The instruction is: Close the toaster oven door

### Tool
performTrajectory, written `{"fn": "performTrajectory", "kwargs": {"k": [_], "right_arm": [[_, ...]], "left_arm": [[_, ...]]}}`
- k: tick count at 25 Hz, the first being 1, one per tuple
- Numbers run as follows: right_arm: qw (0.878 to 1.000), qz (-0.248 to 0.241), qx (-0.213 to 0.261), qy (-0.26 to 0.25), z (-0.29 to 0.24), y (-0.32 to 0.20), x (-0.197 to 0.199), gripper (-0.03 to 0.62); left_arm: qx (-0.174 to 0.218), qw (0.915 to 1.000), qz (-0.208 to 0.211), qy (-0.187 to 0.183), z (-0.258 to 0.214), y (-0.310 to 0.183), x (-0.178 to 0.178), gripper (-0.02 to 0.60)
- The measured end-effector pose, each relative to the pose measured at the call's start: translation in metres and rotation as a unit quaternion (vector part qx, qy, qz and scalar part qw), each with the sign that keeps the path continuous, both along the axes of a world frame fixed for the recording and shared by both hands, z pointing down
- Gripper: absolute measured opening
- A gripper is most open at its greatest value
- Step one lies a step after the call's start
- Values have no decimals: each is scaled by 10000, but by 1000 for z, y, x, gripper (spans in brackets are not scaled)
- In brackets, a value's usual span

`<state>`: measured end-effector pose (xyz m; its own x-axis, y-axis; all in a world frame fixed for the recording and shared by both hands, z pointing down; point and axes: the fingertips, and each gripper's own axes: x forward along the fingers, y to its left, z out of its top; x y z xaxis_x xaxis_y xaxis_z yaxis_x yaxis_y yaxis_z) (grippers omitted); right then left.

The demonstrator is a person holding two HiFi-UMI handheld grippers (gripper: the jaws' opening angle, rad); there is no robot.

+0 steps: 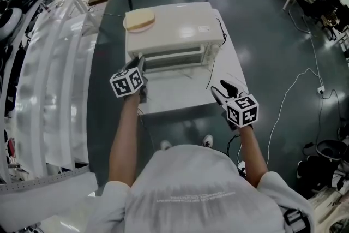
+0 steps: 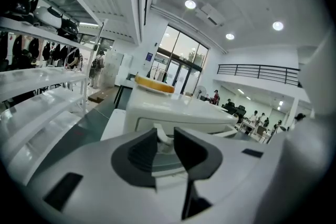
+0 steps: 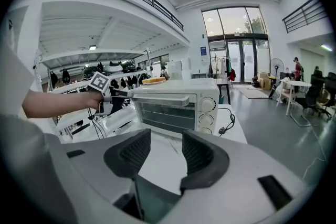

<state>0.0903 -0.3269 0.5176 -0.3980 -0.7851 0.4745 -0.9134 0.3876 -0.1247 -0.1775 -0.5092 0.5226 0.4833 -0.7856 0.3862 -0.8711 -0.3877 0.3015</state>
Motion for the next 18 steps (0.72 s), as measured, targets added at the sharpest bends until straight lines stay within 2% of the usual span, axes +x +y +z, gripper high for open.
{"fn": "performTrajectory", "kwargs": {"k": [5, 8, 10, 14, 18], "right_arm": [[10000, -10, 5, 48, -1, 5, 4, 184], [9998, -110, 119, 71, -8, 2, 3, 183], [9993, -249, 258, 73, -18, -2, 2, 184], [9966, -487, 516, 422, -41, -15, 6, 181], [9934, -401, 890, 596, -74, -36, 12, 155]], "left_arm": [[13, 9999, 109, -102, -1, -1, 2, 89], [140, 9984, 144, -523, -3, -1, 2, 91], [226, 9974, 130, -672, -7, 2, 1, 90], [694, 9935, 275, -864, -31, 17, 9, 89], [1213, 9854, 496, -1084, -61, 32, 14, 67]]}}
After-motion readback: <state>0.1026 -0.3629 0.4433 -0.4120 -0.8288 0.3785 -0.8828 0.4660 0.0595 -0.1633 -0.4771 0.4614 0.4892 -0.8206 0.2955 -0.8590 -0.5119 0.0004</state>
